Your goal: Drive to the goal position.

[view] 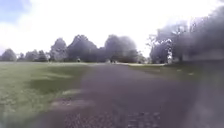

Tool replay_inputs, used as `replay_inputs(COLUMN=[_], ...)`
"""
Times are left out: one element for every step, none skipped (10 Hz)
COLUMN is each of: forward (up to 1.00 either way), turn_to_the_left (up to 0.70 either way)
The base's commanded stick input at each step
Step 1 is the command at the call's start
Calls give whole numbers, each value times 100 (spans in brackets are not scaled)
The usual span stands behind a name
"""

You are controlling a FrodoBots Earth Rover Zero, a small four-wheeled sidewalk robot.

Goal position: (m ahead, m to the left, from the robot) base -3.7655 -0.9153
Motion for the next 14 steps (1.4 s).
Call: replay_inputs(forward=[70,70,70,70,70,70,70,70,70,70,70,70,70,70], turn_to_the_left=[0,0,0,0,0,0,0,0,0,-9,-18,-26,-25,-25])
